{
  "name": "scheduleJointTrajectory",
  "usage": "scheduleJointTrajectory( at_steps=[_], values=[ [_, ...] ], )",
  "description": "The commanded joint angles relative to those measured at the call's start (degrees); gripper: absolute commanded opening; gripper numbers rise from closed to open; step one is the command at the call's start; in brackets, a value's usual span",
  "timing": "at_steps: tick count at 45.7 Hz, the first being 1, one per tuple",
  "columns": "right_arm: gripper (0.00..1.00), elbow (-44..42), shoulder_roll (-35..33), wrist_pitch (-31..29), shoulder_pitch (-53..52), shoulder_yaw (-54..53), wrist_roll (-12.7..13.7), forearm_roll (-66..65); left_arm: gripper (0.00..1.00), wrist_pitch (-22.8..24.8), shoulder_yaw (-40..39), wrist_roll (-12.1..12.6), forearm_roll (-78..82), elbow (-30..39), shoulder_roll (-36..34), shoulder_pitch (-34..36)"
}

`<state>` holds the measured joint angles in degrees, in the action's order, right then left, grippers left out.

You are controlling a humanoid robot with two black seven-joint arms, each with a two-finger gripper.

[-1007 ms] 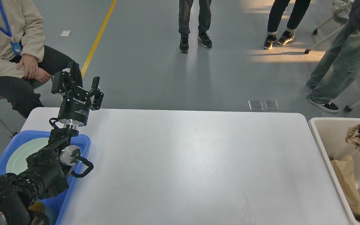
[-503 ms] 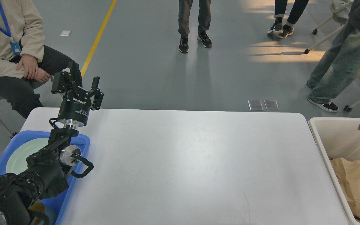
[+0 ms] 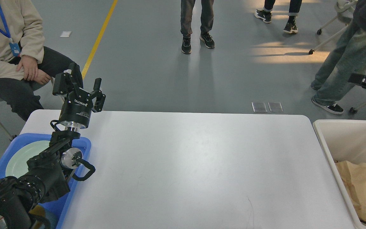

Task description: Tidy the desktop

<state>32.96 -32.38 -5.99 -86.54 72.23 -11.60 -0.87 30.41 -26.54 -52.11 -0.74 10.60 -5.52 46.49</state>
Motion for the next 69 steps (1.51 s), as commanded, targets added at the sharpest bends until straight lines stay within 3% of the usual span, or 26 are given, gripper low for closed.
scheduleJointTrajectory(
  at_steps=[1, 9, 16, 25, 36, 48, 69],
  values=[
    [1.00, 0.08, 1.18, -0.07, -4.60, -2.53, 0.00, -0.19, 0.96, 0.00, 0.00, -0.10, 0.03, 0.03, -0.01, 0.00],
    [1.00, 0.08, 4.08, -1.73, -8.56, -5.95, 0.52, -0.10, 0.96, 0.00, 0.00, -0.01, 0.03, 0.03, -0.01, 0.00],
    [1.00, 1.92, 5.40, -12.36, -11.19, -8.25, 1.75, 0.51, 0.96, 0.00, 0.00, -0.10, 0.03, 0.03, -0.01, 0.00],
    [1.00, 12.55, 5.22, -19.40, -17.17, -7.28, 6.67, 0.51, 0.96, 0.00, 0.00, -0.10, -0.05, 0.03, -0.01, 0.00],
    [1.00, 16.95, 4.87, -29.24, -20.95, -4.64, 7.03, 0.43, 0.96, 0.00, 0.00, -0.01, 0.03, 0.03, -0.01, 0.00],
    [1.00, 21.96, -1.63, -29.69, -17.71, -3.94, 7.03, 0.51, 0.96, 0.00, 0.00, -0.01, -0.05, 0.03, -0.01, 0.00],
    [1.00, 33.21, -21.05, -28.29, -11.99, -4.12, 6.85, 6.84, 0.96, 0.00, 0.00, -0.10, 0.03, 0.03, -0.01, 0.00]
  ],
)
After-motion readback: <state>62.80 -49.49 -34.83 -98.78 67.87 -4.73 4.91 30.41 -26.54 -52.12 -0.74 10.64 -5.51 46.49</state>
